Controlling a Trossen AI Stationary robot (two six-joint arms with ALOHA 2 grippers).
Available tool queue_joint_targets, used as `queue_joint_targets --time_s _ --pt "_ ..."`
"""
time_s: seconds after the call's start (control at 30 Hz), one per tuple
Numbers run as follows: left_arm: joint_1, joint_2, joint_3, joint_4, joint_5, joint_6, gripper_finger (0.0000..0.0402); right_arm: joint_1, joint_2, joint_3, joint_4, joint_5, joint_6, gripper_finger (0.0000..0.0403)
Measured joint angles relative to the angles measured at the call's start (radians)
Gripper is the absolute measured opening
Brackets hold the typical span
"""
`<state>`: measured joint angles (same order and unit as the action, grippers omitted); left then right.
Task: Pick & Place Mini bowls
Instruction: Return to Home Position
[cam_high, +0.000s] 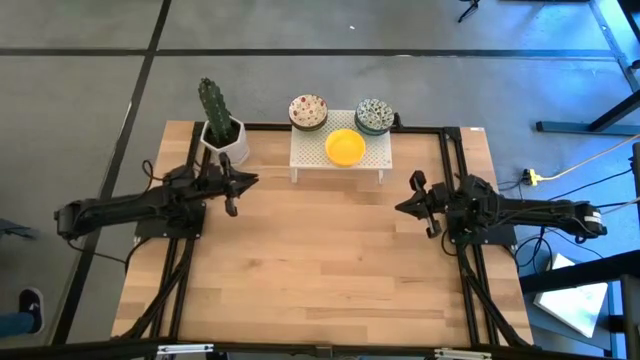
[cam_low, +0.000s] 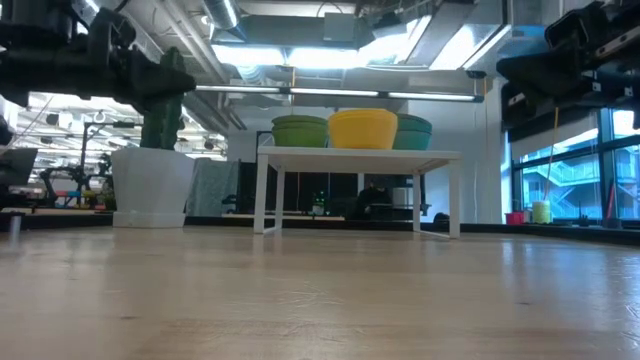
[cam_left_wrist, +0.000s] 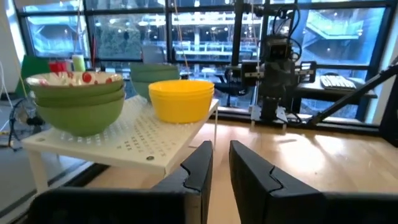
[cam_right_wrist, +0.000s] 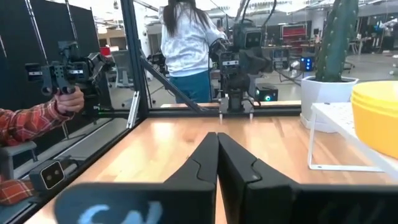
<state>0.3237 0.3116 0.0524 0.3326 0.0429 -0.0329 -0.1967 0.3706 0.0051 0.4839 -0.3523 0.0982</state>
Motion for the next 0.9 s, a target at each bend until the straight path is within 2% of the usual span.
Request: queue_joint_targets --time_s 0.43,0.7,0.9 --pt "0.000 -0.310 0.000 -0.260 -0.027 0.045 0.0049 0.000 0.000 0.000 0.005 -0.016 0.002 0.0006" --pt "0.000 -0.311 0.054 -0.410 -0.025 0.029 0.0049 0.000 0.000 0.001 0.020 -0.008 -0.001 0.0006" --pt "-0.003 -0.311 -0.031 -0.304 -0.024 -0.043 0.0049 0.001 0.000 0.001 0.025 0.019 -0.035 0.0006"
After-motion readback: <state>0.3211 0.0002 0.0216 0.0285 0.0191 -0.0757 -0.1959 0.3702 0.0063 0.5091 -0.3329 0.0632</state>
